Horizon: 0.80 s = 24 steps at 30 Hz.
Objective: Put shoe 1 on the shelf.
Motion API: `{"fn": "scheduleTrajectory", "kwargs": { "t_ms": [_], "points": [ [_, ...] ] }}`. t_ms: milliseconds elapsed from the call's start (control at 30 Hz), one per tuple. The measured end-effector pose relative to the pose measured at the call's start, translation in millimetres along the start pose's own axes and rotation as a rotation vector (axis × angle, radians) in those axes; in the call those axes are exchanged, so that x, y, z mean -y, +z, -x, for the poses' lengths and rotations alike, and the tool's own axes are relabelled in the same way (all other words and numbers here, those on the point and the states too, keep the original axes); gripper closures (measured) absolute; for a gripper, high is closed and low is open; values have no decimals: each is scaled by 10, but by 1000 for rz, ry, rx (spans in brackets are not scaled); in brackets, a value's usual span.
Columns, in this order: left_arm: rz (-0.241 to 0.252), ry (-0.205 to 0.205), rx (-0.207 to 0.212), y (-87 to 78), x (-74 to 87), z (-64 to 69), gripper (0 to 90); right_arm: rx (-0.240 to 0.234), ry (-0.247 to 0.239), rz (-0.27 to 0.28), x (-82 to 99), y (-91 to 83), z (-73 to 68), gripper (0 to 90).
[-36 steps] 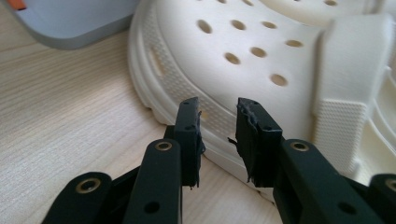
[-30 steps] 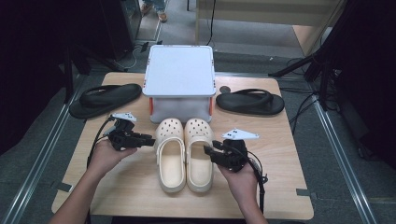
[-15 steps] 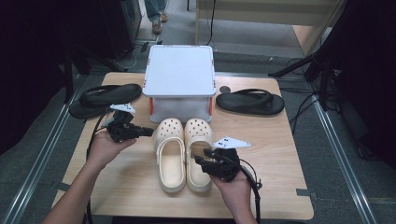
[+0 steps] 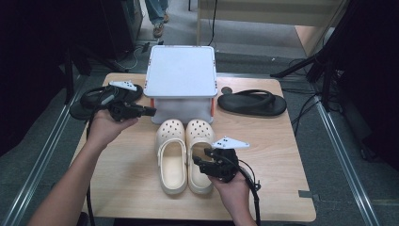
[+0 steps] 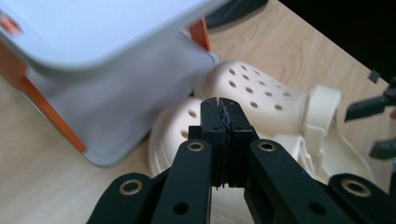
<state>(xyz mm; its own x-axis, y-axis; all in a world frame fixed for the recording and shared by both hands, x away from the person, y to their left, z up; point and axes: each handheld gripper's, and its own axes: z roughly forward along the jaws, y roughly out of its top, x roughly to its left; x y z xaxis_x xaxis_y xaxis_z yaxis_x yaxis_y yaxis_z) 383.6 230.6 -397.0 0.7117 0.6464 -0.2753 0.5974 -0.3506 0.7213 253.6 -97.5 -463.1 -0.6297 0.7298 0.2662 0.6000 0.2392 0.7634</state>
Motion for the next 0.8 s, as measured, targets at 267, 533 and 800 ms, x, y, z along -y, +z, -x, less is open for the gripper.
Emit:
{"fn": "scheduleTrajectory", "kwargs": {
  "t_ms": [267,533,800],
  "points": [
    [15,20,-21,-2,-345,-102,899,11,-11,4,-17,-3,11,478],
    [1,35,-21,159,-630,-158,899,5,2,-16,-52,41,12,475],
    [-24,36,-21,398,-792,-187,900,11,0,-33,-74,128,16,470]
  ]
}}
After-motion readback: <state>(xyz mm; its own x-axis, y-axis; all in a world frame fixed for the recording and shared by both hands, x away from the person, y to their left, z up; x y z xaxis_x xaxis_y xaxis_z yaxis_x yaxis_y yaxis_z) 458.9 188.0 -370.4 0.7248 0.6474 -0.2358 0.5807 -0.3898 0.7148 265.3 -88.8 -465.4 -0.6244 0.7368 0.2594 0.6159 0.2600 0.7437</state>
